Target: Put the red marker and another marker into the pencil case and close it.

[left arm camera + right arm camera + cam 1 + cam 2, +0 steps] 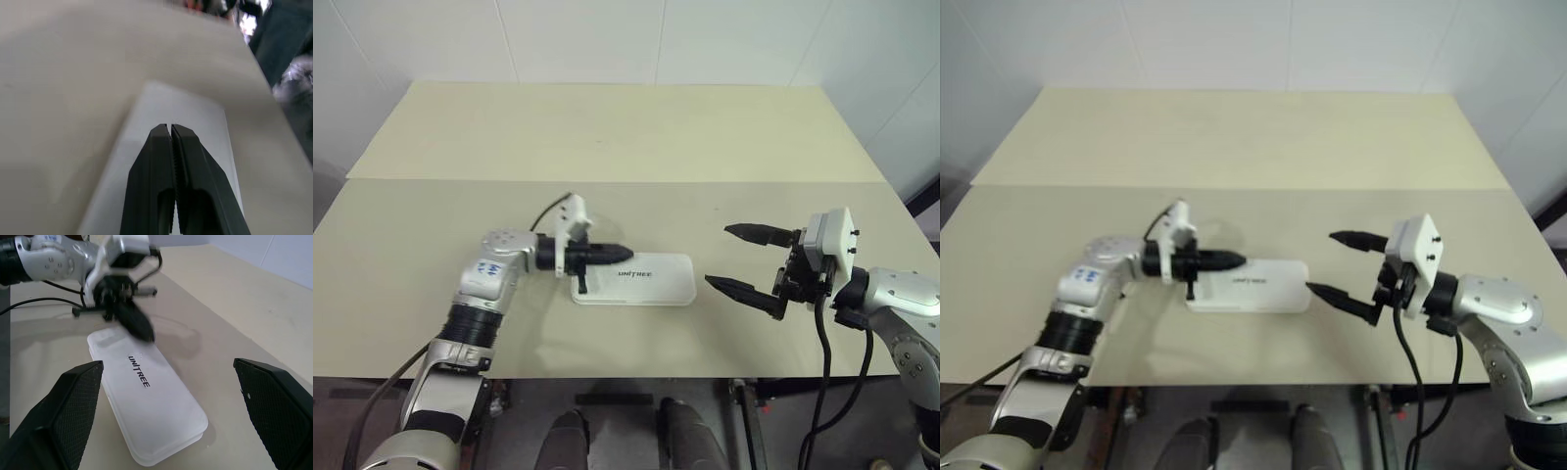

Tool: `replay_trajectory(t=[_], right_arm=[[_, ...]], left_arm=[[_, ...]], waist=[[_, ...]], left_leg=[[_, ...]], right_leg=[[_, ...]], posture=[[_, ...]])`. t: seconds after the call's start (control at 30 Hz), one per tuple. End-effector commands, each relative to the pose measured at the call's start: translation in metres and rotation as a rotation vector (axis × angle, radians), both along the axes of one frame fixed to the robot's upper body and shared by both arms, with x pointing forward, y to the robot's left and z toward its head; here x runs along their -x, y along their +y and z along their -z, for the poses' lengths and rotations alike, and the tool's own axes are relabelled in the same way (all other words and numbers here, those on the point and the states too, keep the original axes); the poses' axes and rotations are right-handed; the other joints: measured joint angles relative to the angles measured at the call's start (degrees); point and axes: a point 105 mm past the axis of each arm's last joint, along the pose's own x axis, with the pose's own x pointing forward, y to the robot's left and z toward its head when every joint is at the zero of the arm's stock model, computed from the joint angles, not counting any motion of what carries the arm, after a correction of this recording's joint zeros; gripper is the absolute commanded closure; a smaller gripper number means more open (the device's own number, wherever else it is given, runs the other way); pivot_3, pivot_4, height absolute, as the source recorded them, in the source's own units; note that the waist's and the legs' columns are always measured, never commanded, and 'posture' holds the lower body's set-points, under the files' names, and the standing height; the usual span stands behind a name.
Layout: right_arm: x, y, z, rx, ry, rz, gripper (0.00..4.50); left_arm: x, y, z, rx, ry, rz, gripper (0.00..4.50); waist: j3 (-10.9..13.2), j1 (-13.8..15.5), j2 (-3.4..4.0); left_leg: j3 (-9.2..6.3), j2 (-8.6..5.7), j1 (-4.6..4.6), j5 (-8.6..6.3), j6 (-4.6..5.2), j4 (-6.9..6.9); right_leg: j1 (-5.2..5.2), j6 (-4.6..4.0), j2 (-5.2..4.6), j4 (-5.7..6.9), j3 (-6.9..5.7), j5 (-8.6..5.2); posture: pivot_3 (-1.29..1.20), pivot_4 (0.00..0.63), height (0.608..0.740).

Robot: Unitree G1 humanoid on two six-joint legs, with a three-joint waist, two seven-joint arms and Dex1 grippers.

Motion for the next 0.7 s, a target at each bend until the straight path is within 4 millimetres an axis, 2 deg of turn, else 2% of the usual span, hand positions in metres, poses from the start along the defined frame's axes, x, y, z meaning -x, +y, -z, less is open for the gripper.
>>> replay_trajectory(t=[0.03,0.13,0.23,0.3,0.4,0.47,0.7], right_arm=[[-0.003,-0.004,-0.009,0.013,-0.049,-0.014,0.00],[-0.008,-0.010,-0.009,0.014,-0.051,-0.011,0.00],[-0.014,-0.012,-0.011,0.012,-0.061,0.000,0.00],[-0.017,-0.018,-0.011,0.010,-0.065,0.008,0.00],[-0.023,-0.018,-0.012,0.002,-0.073,0.018,0.00],[-0.026,-0.019,-0.012,-0.001,-0.074,0.021,0.00],[-0.028,-0.031,-0.011,0.007,-0.066,0.037,0.00]], left_arm=[[0.002,0.038,-0.019,0.048,-0.087,-0.120,4.45],[0.008,0.056,-0.022,0.054,-0.114,-0.171,3.52],[0.019,0.077,-0.035,0.110,-0.192,-0.217,2.51],[0.023,0.079,-0.039,0.123,-0.224,-0.234,1.80],[0.035,0.098,-0.042,0.128,-0.255,-0.266,0.82],[0.041,0.099,-0.043,0.125,-0.271,-0.271,0.07],[0.043,0.089,-0.039,0.102,-0.280,-0.287,0.03]], waist=[[0.00,-0.26,0.01],[0.01,-0.01,0.01],[0.01,0.21,0.01],[0.01,0.42,0.01],[0.01,0.29,0.01],[0.01,0.04,0.01],[0.02,0.20,0.01]], left_leg=[[0.00,0.00,0.02,0.00,0.00,-0.02],[0.00,0.01,0.04,0.00,0.00,-0.07],[0.01,0.00,-0.02,-0.01,-0.02,-0.03],[-0.01,0.00,-0.02,-0.01,-0.02,-0.03],[-0.01,0.00,-0.03,-0.01,-0.02,-0.03],[0.00,0.00,-0.01,-0.02,-0.03,-0.05],[0.00,0.01,-0.01,-0.02,-0.03,-0.02]], right_leg=[[-0.01,0.01,0.00,0.00,0.00,0.00],[0.00,0.03,-0.01,0.01,0.00,0.00],[-0.01,0.02,-0.03,-0.02,-0.01,0.00],[0.00,-0.04,-0.02,-0.03,-0.03,-0.03],[0.00,-0.09,-0.03,-0.05,-0.03,-0.05],[0.00,-0.09,-0.03,-0.06,-0.03,-0.06],[0.01,-0.14,-0.02,-0.05,-0.03,-0.08]], posture=[[0.00,0.150,0.740],[0.00,0.150,0.740],[0.00,0.150,0.740],[0.00,0.150,0.740],[0.00,0.150,0.740],[0.00,0.150,0.740],[0.00,0.150,0.740]])
